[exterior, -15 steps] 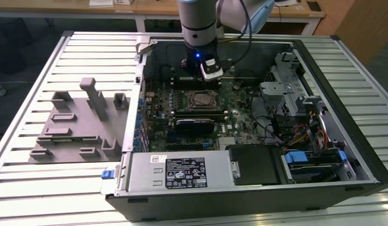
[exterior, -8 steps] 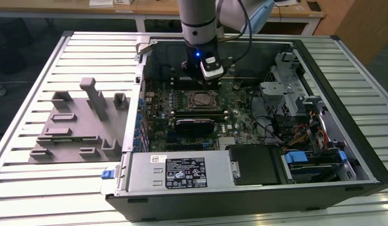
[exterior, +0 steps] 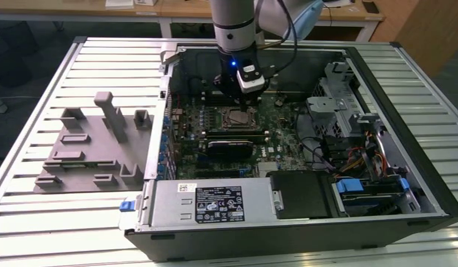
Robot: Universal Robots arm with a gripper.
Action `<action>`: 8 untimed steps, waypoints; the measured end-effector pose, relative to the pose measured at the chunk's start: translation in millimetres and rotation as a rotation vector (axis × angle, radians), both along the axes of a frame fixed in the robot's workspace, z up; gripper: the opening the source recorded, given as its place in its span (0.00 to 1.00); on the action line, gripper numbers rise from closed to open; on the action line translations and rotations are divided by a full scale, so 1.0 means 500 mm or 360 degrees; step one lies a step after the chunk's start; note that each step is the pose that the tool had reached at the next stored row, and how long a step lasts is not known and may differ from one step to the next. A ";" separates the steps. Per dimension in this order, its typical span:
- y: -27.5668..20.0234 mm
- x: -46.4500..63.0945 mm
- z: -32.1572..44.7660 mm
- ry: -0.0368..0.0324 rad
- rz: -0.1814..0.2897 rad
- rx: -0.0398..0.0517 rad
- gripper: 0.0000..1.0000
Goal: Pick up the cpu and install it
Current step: 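Install the first cpu locking lever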
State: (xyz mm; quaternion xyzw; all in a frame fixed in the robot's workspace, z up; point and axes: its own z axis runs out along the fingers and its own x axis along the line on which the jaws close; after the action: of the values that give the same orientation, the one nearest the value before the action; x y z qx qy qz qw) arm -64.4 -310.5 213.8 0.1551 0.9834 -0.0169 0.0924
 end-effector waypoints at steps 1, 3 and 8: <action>0.0000 0.000 0.000 0.0000 0.0000 0.0000 0.11; -0.0001 0.000 0.000 0.0000 0.0000 0.0000 0.11; -0.0134 0.002 0.000 0.0046 0.0000 0.0000 0.11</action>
State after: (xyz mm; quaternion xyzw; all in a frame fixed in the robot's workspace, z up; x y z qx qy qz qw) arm -63.4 -317.2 213.6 0.1549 0.9846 -0.0191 0.0782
